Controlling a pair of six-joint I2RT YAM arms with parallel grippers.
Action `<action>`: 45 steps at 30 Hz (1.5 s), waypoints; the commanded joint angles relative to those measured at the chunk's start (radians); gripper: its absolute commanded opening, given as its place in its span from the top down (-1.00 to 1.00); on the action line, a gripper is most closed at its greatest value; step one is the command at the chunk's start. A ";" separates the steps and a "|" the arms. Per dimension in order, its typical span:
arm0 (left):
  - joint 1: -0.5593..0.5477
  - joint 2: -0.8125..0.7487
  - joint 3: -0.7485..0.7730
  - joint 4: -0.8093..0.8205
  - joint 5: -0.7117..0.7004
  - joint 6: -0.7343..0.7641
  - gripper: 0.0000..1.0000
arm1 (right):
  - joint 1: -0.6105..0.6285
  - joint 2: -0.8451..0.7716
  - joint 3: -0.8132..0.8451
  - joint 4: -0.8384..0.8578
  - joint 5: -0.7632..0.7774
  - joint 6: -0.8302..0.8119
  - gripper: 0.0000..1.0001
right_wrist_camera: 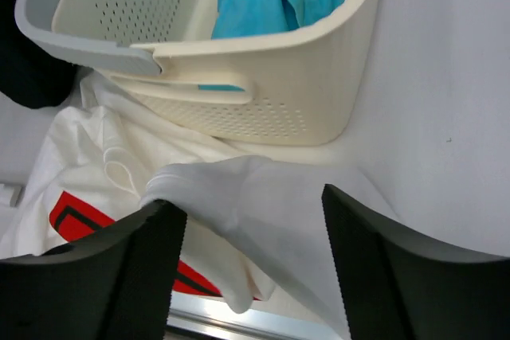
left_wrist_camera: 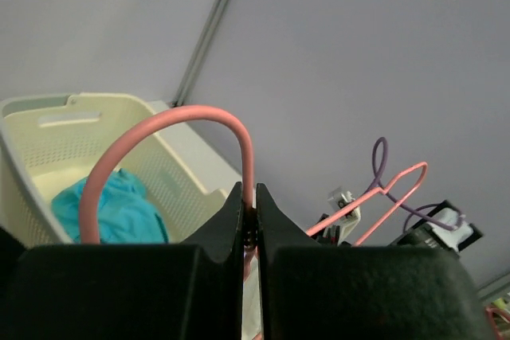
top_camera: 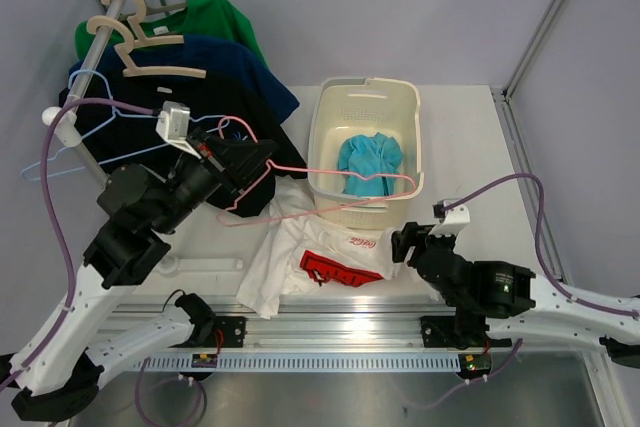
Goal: Remove the t-shirt from the hanger
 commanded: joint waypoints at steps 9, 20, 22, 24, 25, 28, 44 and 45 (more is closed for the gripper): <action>0.002 0.025 0.000 -0.179 -0.063 0.214 1.00 | -0.006 -0.191 0.307 -0.011 -0.177 -0.271 -0.70; 0.001 -0.016 -0.056 -0.221 0.046 0.286 1.00 | -0.006 0.300 0.908 -0.264 -0.700 -0.537 -0.70; 0.002 -0.016 -0.058 -0.222 0.074 0.286 1.00 | -0.006 0.508 1.066 -0.330 -0.763 -0.603 -0.69; 0.002 -0.025 -0.065 -0.222 0.091 0.287 1.00 | -0.006 0.629 1.136 -0.341 -0.858 -0.671 -0.68; 0.002 -0.032 -0.070 -0.221 0.092 0.289 1.00 | -0.006 0.652 1.143 -0.329 -0.871 -0.691 -0.67; 0.002 -0.056 -0.085 -0.222 0.100 0.298 1.00 | -0.010 0.691 1.134 -0.295 -0.898 -0.764 -0.61; 0.002 -0.110 -0.087 -0.222 0.214 0.301 1.00 | -0.059 0.591 0.886 -0.229 -0.948 -0.764 -0.21; 0.002 -0.111 -0.088 -0.222 0.221 0.301 1.00 | -0.067 0.584 0.884 -0.231 -0.960 -0.766 -0.20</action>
